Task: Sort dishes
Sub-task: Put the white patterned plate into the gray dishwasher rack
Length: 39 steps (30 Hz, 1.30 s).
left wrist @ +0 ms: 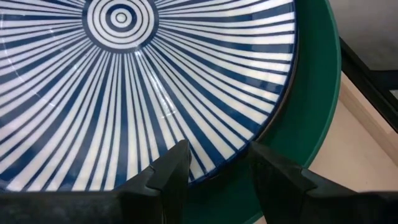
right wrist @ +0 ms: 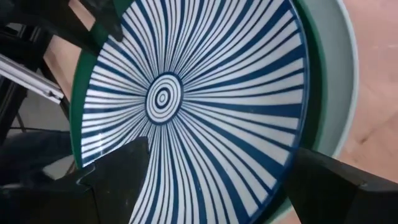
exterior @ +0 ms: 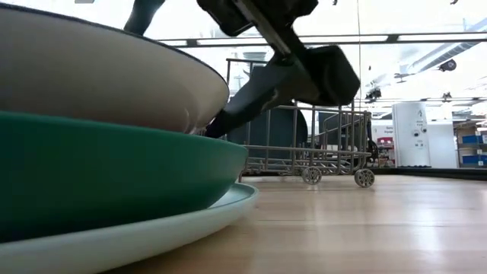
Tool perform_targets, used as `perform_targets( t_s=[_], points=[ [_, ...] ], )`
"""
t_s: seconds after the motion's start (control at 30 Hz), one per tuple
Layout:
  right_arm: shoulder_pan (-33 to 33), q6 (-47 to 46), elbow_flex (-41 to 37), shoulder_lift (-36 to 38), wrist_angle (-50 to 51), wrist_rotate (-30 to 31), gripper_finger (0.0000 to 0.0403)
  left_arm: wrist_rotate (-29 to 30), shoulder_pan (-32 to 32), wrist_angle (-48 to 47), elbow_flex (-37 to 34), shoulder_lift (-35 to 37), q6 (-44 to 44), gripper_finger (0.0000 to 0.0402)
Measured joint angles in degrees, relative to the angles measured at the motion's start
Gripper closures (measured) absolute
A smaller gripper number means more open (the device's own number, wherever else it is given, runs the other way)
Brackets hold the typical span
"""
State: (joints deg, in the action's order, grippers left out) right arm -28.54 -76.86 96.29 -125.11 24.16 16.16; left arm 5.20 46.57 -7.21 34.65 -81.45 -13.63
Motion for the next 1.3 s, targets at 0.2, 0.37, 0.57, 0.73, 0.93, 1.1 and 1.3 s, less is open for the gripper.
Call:
perform_targets(
  t_s=[0.2,0.37,0.57,0.73,0.93,1.1,1.3],
  points=[
    [0.8,0.0,0.0,-2.0,-4.2,-1.0,0.0071,0.3,0.0,2.0,-0.9,0.0,0.0,0.0247],
    [2.1,0.5,0.0,-4.1,-8.8,-3.0,0.0075,0.8,0.0,4.2,-2.0,0.0,0.0,0.0247],
    [2.7,1.4,0.0,-4.6,-9.7,-3.3,0.0101,1.0,0.0,4.7,-2.2,0.0,0.0,0.0247],
    [2.6,1.2,0.0,-4.6,-9.2,-2.9,0.0157,1.1,0.0,4.5,-2.0,-0.1,0.0,0.0247],
    [2.6,0.7,0.1,-4.3,-8.3,-2.5,0.0262,1.3,0.0,4.5,-2.0,-0.1,-0.1,0.0247],
    [2.7,0.9,0.3,-3.9,-9.3,-2.1,0.0342,1.0,0.0,4.0,-1.4,-0.1,-0.5,0.0247],
    [2.7,1.3,0.4,-3.3,-9.3,-2.0,0.0370,0.1,0.0,-1.8,2.0,-0.1,-0.5,0.0247]
  ],
)
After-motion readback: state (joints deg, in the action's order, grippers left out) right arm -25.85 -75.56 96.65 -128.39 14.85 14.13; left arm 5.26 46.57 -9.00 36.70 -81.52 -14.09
